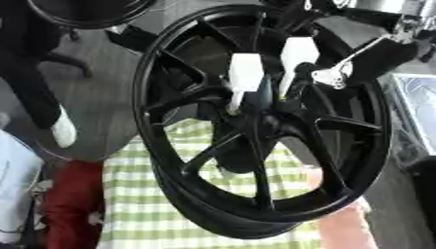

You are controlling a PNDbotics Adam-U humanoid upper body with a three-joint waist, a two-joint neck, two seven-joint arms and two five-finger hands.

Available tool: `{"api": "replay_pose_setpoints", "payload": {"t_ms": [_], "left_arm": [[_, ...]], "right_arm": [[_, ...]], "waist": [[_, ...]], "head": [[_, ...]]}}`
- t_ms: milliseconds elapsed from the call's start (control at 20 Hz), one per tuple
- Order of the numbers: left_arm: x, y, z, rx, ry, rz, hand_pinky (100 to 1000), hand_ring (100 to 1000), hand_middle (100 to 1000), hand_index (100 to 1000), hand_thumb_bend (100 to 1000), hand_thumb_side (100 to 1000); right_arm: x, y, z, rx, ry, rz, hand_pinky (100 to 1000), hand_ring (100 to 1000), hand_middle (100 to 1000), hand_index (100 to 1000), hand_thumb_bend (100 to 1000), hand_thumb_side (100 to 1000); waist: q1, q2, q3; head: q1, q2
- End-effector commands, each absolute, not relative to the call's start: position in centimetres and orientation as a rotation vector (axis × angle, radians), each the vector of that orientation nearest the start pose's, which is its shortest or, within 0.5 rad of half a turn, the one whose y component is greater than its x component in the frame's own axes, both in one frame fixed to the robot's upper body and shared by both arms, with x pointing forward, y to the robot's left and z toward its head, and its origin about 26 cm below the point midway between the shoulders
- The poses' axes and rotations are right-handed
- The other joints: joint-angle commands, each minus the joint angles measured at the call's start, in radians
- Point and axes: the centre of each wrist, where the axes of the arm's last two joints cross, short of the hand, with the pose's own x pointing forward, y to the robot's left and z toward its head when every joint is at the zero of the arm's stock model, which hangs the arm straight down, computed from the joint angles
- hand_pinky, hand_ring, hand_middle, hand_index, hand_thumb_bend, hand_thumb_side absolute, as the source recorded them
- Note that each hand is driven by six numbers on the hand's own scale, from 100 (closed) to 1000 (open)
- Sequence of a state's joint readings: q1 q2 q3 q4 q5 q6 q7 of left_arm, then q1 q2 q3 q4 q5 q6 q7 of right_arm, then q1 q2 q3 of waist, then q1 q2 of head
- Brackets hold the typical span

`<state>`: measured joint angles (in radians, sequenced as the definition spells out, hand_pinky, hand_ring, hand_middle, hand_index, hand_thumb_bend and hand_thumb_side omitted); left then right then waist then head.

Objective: Pull the pin out of the wheel hub.

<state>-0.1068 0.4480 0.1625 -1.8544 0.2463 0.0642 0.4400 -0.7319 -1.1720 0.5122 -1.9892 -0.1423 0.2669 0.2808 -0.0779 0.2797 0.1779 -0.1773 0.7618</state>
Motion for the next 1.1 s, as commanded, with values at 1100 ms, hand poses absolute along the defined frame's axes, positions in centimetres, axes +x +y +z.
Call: {"api": "replay_pose_setpoints", "payload": {"t_ms": [1100], "left_arm": [[28.6,35.3,15.1,0.514,-1.952,0.283,660,844,838,854,245,841]], "right_arm": [[29.1,-26.5,30.1,-0.604,-1.595,1.457,931,884,853,850,267,100]], "waist": [[-0.003,0.025,0.024]], "head": [[-0.008,-0.038]]}}
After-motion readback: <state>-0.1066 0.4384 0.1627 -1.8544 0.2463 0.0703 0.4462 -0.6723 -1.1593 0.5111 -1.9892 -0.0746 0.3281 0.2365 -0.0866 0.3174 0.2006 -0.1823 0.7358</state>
